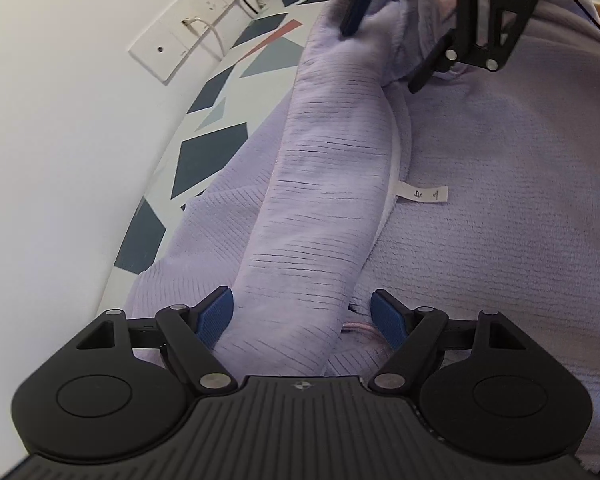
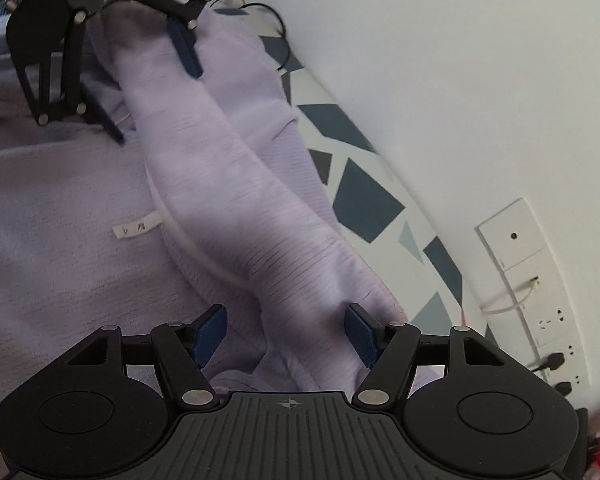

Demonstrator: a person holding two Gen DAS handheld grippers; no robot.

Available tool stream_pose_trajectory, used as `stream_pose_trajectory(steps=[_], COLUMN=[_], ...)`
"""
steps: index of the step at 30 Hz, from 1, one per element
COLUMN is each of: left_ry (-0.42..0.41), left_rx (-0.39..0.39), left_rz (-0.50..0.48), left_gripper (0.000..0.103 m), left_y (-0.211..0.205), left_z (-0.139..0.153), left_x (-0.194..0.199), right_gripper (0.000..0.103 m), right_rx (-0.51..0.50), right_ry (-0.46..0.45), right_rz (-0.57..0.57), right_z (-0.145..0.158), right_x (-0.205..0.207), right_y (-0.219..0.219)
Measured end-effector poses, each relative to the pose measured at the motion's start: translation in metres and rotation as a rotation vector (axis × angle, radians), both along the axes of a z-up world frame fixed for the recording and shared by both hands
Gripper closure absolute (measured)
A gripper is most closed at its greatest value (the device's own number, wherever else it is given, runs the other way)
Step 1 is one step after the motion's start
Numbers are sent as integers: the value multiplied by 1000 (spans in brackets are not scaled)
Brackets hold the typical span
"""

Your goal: Fold clothes

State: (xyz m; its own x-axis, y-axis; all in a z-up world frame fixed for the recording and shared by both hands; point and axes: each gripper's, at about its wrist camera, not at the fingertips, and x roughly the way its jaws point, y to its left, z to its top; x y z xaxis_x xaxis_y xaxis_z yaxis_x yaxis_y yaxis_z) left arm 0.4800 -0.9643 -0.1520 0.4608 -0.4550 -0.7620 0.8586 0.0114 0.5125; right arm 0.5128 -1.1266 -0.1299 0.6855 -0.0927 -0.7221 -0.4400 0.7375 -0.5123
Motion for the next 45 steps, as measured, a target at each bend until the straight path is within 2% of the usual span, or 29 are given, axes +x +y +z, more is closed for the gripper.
stream_pose_trajectory(steps=[5, 7, 11, 13, 16, 18, 21, 22, 24, 25, 26, 27, 30, 33, 34, 37, 39, 43, 45], left_ry=[-7, -17, -47, -57, -11, 17, -43, -64, -106, -90, -35, 51, 390, 646, 694, 734, 762, 883, 898], left_rx=[25, 29, 35, 31, -13, -12, 46, 57, 80, 75, 48, -6, -237, -453, -500, -566, -614, -728, -798], left_rz=[-22, -28, -46, -62, -72, -86, -135, -143, -159, -148, -108, -31, 279, 546, 613, 755, 810, 929, 987], left_gripper=[24, 24, 25, 25, 25, 25, 25, 28, 40, 52, 73, 79, 87, 88, 88, 88, 88, 88, 88], left_y=[-4, -4, -5, -4, -4, -6, -9, -8, -7, -7, -7, -5, 5, 23, 26, 26, 26, 35, 36], left_z=[-2, -3, -5, -1, 16, 18, 3, -1, -10, -10, -4, 5, 43, 64, 67, 69, 69, 70, 73], left_x=[1, -1, -6, -9, -11, -13, -19, -20, -22, -19, -13, -1, 46, 78, 83, 83, 84, 98, 104], right_gripper=[41, 47, 75, 84, 87, 88, 89, 89, 89, 89, 90, 90, 90, 90, 90, 89, 89, 89, 89], right_rx=[8, 5, 12, 65, 187, 242, 274, 282, 298, 308, 317, 320, 315, 390, 431, 534, 606, 826, 914], right_ry=[-14, -7, 14, 12, 9, 3, -15, -24, -55, -75, -97, -121, -224, -291, -302, -321, -330, -299, -282], right_rz=[-48, -68, -101, -129, -193, -226, -244, -245, -238, -232, -228, -227, -254, -361, -403, -514, -587, -751, -815], right_z=[-1, -5, -12, -7, 9, 16, 22, 24, 30, 33, 37, 42, 53, 60, 61, 63, 65, 71, 75], right_x=[7, 10, 10, 9, 8, 6, 1, -1, -8, -13, -17, -21, -36, -44, -45, -43, -40, -29, -20], right_y=[-8, -12, -17, -21, -34, -42, -47, -48, -47, -46, -46, -46, -46, -50, -52, -56, -59, -84, -92])
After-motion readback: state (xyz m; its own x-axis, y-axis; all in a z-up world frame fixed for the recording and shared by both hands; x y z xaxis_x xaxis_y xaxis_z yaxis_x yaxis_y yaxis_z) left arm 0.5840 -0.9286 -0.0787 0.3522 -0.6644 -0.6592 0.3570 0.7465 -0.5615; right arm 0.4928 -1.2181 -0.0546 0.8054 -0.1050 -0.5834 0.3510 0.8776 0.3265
